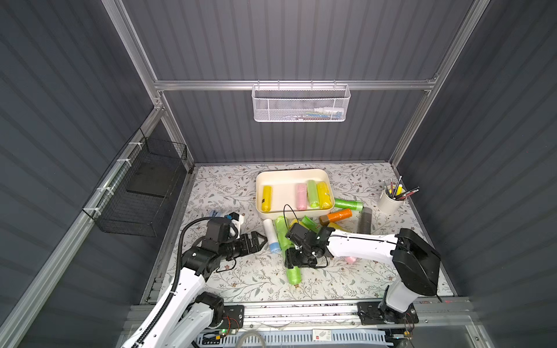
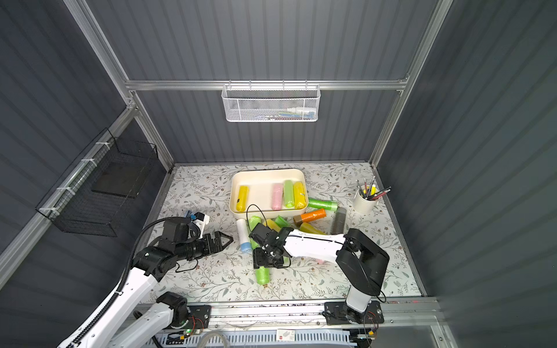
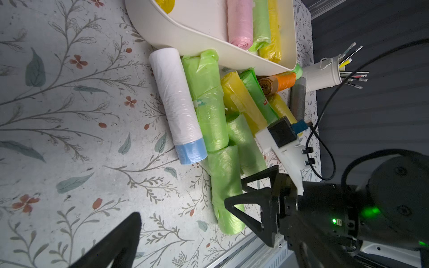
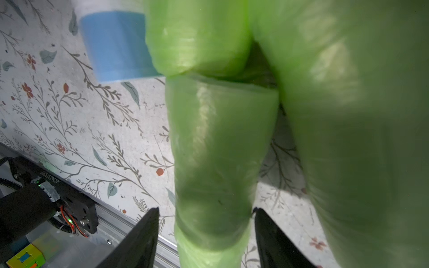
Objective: Put the roll of trash bags into the storage box
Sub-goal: Pick up the roll of trash bags from the center of the board.
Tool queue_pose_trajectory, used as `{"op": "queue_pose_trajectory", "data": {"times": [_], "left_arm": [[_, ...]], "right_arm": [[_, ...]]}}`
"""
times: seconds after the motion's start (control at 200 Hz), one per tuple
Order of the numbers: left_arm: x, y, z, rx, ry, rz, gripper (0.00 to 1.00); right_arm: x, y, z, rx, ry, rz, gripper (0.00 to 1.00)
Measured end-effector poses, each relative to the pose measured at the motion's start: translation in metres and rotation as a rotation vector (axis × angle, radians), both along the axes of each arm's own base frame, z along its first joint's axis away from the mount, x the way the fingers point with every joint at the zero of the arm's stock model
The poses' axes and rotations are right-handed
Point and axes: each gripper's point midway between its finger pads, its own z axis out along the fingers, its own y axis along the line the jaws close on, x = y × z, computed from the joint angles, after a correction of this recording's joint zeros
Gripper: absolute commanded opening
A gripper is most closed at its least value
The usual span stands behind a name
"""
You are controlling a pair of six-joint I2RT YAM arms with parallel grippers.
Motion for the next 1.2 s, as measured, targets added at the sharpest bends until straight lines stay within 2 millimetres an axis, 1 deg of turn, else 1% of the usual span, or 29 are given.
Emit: {"op": "queue_pose_trajectory", "data": {"times": [0.18,0.38,0.46,0.645,0.785,0.931,1.201], "left_arm": [[-0.002,0.001,-0.006,0.007,0.010,0.002,1.00],[-0.003,0.002,-0.007,0.010,0.017,0.003,1.00],[-0.004,0.002,-0.008,0.014,0.022,0.004,1.00],[-0.004,0.003,-0.009,0.019,0.025,0.007,1.00],[-0.004,0.004,-0.009,0.020,0.025,0.008,1.00],[-0.003,0.004,-0.009,0.022,0.024,0.010,1.00],[-0.003,0.005,-0.010,0.031,0.021,0.015,1.00]], "right_arm": [[-0.003,0.005,-0.005,-0.021,0.018,0.013,0.67],[-0.005,0.014,-0.008,-0.034,0.040,0.029,0.66],[-0.005,0.016,-0.011,-0.045,0.051,0.032,0.68],[-0.008,0.013,-0.015,-0.074,0.072,0.032,0.66],[-0.008,0.013,-0.020,-0.095,0.084,0.032,0.62],[-0.009,0.013,-0.025,-0.109,0.095,0.032,0.61],[-0.010,0.014,-0.027,-0.108,0.117,0.033,0.60]]}}
